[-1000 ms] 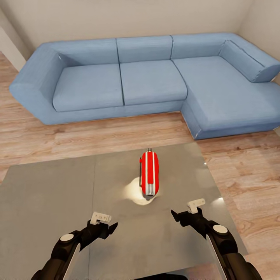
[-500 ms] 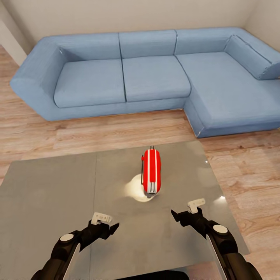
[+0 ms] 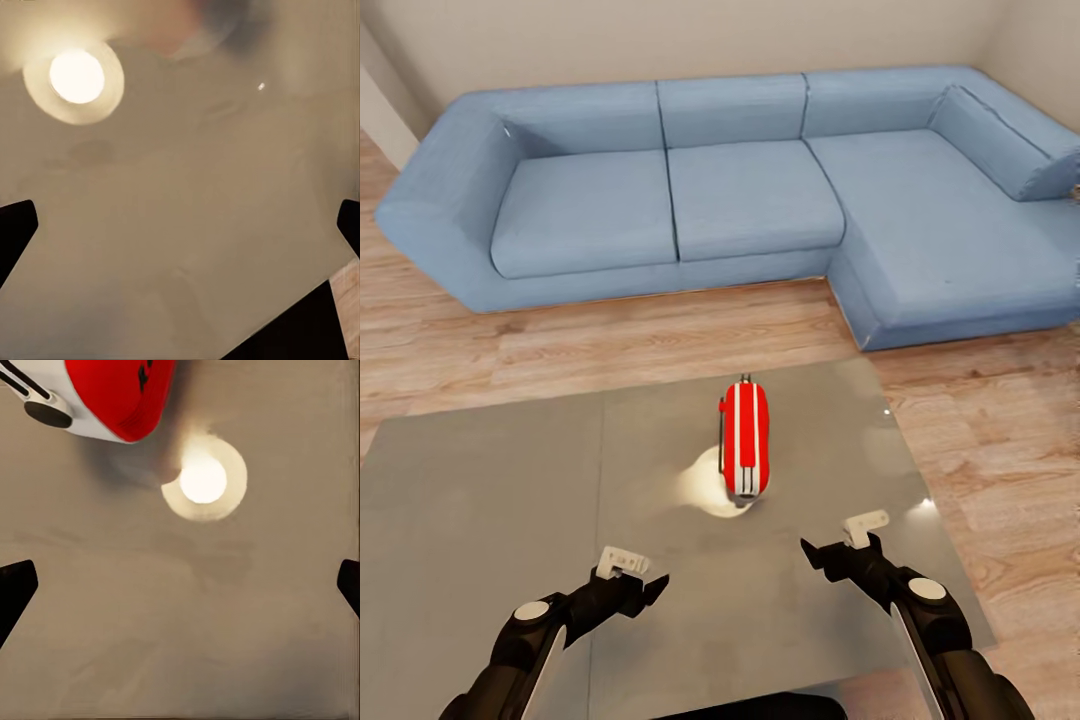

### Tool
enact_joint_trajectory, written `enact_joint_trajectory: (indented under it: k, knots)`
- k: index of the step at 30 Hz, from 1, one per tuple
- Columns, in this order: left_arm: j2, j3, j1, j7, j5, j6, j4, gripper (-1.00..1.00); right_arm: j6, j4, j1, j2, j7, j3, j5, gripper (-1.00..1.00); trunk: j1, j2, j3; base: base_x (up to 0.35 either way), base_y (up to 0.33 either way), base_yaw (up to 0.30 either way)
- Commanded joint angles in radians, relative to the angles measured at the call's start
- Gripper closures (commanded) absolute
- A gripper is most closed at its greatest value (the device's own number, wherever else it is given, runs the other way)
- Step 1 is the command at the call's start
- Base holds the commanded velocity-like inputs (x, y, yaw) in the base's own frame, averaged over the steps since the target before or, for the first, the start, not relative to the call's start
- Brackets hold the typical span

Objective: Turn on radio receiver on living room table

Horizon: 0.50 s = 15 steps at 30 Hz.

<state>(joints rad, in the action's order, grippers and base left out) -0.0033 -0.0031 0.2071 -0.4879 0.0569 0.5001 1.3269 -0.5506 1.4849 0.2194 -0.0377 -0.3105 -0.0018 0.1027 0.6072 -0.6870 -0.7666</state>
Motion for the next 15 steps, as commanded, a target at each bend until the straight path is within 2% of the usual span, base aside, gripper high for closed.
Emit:
enact_joint_trajectory:
  k: [1,6,15]
  knots:
    - [0.0,0.0,0.0,0.0,0.0,0.0,0.0,-1.0,0.0,0.0,0.0,0.0,0.0,0.0,0.0,-1.0,0.0,0.0,0.0,0.0,0.0,-0.172]
    - [0.0,0.0,0.0,0.0,0.0,0.0,0.0,-1.0,0.001,0.0,0.0,-0.001,-0.001,-0.001,0.0,-1.0,0.0,0.0,-0.001,0.0,0.0,-0.083]
    - [0.0,0.0,0.0,0.0,0.0,0.0,0.0,-1.0,0.001,0.0,0.0,-0.001,0.0,-0.001,0.0,-1.0,0.0,0.0,-0.002,0.0,0.0,-0.011]
